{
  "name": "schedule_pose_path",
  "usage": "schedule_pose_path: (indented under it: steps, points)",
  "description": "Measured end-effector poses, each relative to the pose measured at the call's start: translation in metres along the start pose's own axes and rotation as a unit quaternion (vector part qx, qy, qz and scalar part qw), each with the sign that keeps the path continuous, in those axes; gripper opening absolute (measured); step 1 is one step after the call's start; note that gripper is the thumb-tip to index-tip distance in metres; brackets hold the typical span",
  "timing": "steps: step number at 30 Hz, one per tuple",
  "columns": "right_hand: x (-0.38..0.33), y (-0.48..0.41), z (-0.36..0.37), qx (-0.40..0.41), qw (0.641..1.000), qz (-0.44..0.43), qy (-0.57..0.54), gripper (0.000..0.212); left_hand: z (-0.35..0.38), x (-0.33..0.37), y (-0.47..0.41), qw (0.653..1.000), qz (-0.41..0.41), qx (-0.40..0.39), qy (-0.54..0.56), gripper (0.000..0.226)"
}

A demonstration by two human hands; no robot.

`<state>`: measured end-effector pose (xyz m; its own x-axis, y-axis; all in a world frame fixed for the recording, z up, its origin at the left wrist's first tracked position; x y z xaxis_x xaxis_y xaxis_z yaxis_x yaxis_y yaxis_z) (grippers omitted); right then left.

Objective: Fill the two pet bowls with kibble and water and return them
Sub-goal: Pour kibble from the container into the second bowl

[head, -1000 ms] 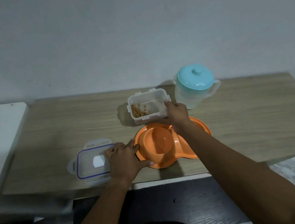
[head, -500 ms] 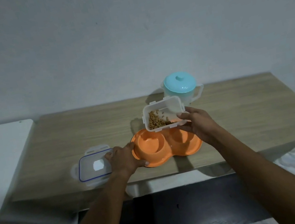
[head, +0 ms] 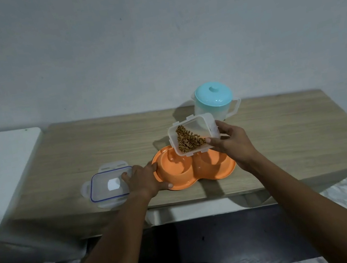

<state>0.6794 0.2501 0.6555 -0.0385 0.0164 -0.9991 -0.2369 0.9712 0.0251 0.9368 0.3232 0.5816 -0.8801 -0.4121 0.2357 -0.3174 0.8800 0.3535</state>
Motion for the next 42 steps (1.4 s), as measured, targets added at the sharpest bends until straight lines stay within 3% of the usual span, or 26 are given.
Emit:
schedule_pose_path:
  steps: [10,42]
  points:
    - [0.003,0.006,0.006,0.012,0.997,-0.026,0.073,0.075,0.003,0.0,0.002,1.0,0.003,0.009,0.002,0.091]
    - [-0.007,0.008,0.008,-0.021,0.989,-0.074,0.13,0.072,0.0,0.004,0.003,1.0,0.005,0.01,0.001,0.086]
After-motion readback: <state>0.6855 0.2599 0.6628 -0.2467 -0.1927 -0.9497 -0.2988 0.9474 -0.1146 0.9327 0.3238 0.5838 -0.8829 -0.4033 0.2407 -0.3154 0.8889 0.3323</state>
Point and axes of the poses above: each hand's wrist, its own y-axis away from the middle knuckle, its own z-axis out of the palm, x = y × z, the point moved 1 cm from there along -y, towards the middle knuckle, and after that the axes turned 7 degrees about -z, right-handed, at the moved point
